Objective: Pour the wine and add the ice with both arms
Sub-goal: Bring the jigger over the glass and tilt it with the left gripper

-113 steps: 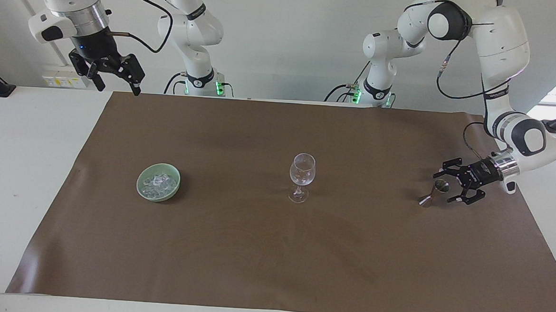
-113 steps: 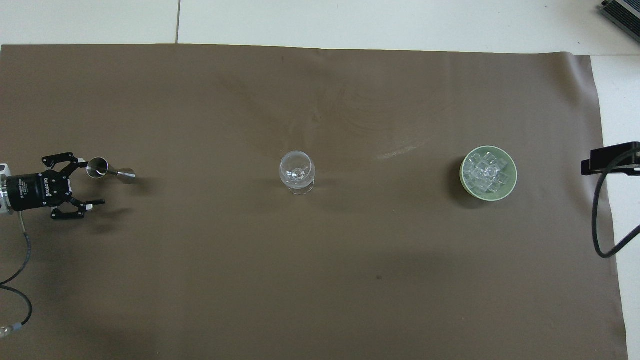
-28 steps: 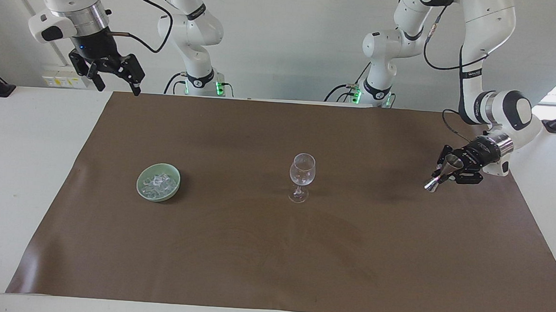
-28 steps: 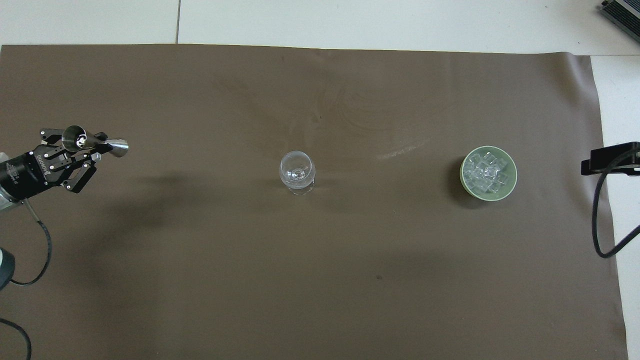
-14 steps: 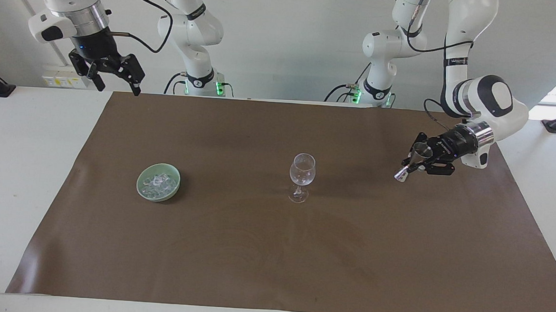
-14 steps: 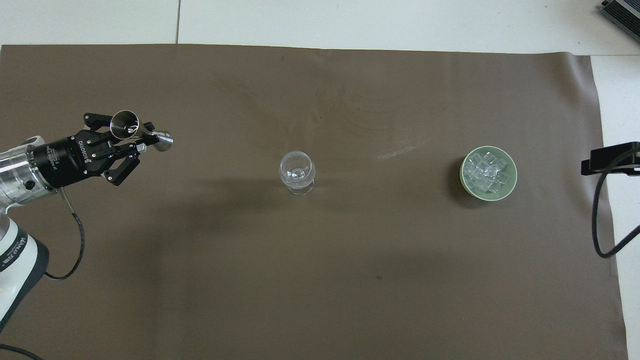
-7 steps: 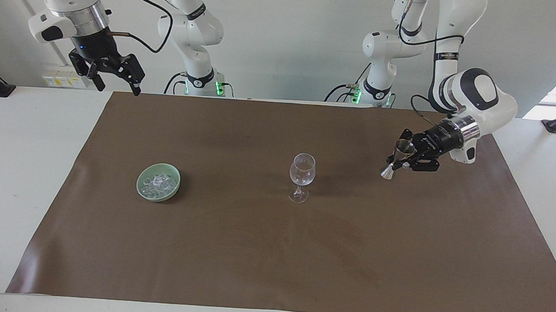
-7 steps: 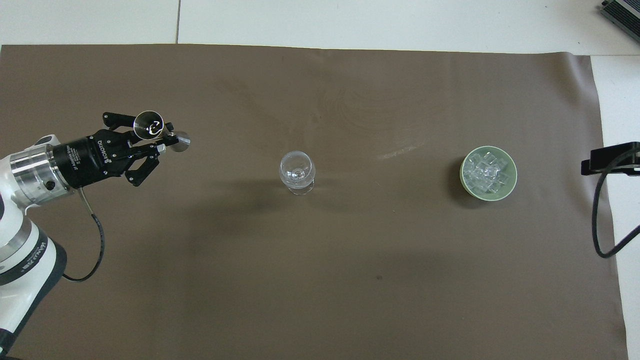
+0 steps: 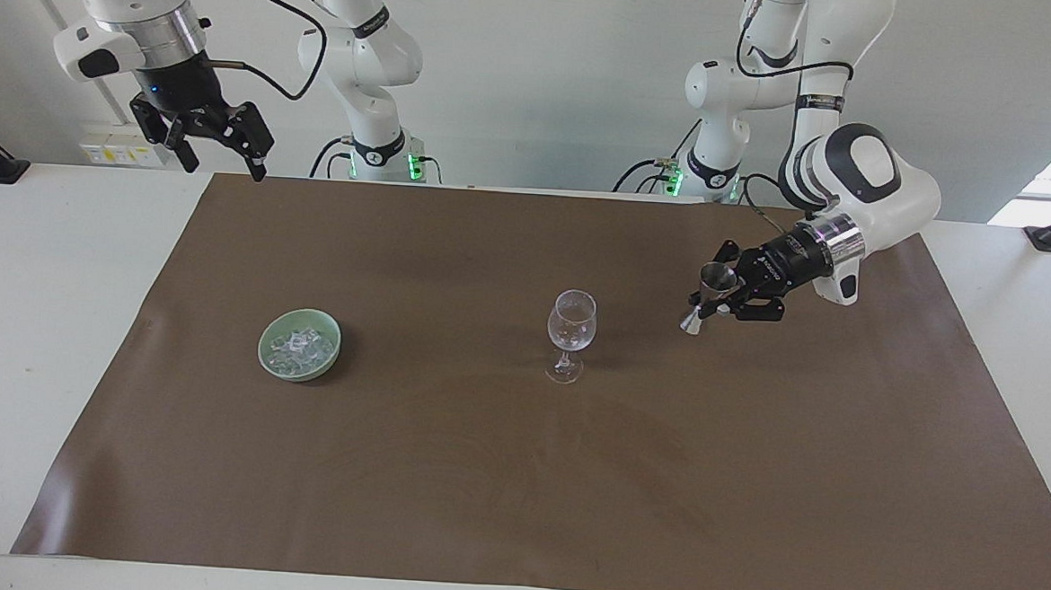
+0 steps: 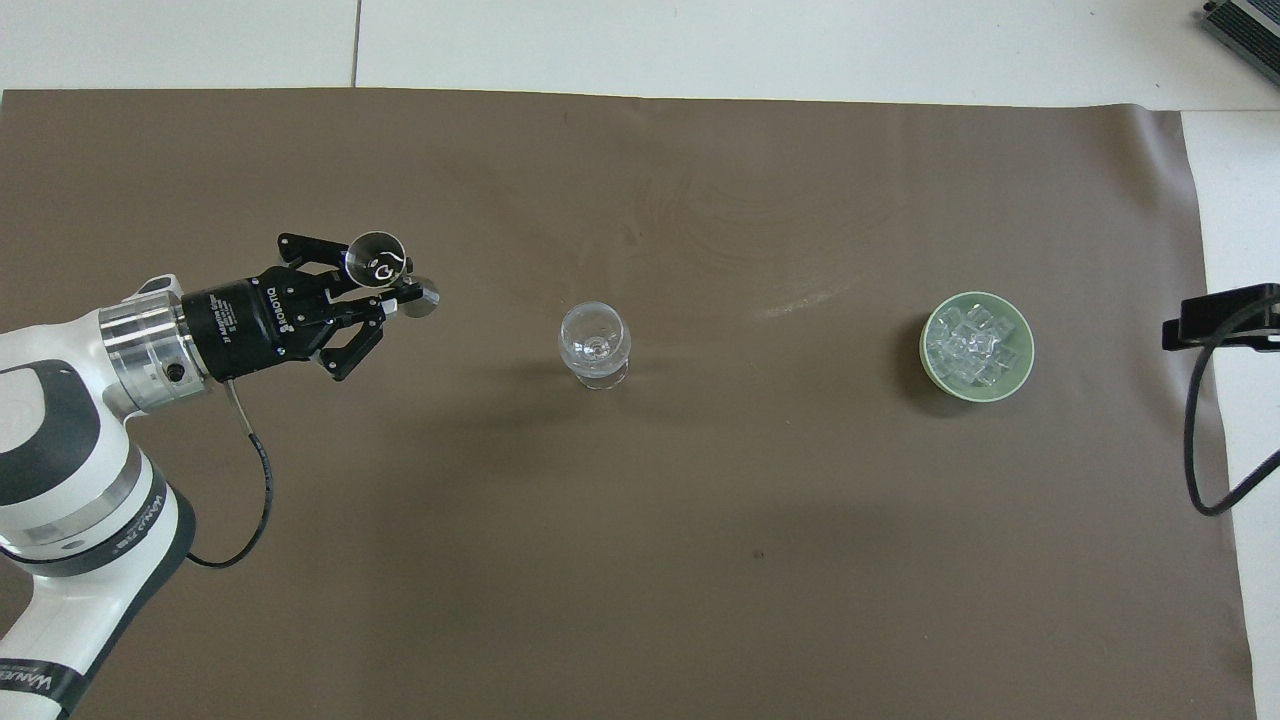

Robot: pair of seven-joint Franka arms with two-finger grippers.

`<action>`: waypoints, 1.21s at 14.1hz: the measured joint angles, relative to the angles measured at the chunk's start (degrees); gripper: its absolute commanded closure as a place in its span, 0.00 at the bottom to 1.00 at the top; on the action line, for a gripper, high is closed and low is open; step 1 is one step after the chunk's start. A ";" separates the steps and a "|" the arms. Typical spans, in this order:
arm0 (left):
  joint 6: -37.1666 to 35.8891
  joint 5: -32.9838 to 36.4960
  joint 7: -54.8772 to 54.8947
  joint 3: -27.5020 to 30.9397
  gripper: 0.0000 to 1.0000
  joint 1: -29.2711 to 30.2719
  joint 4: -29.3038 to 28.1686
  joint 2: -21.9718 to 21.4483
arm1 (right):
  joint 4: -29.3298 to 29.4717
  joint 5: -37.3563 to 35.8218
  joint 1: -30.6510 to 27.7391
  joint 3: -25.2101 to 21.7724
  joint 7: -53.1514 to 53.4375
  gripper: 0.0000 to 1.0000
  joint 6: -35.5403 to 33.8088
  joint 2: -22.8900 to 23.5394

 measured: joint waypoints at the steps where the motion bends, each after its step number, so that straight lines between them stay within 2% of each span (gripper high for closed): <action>1: 1.68 0.00 -0.18 -1.29 1.00 -0.01 -0.03 0.00 | 0.00 0.00 0.00 0.00 0.00 0.00 0.00 0.00; 11: 14.81 0.01 -0.25 -12.13 1.00 -0.26 -0.62 -0.02 | 0.00 0.00 0.00 0.00 0.00 0.00 0.00 0.00; 17: 17.04 0.27 4.15 -12.95 1.00 -0.80 -1.72 -0.02 | 0.00 0.00 0.00 0.00 0.00 0.00 0.00 0.00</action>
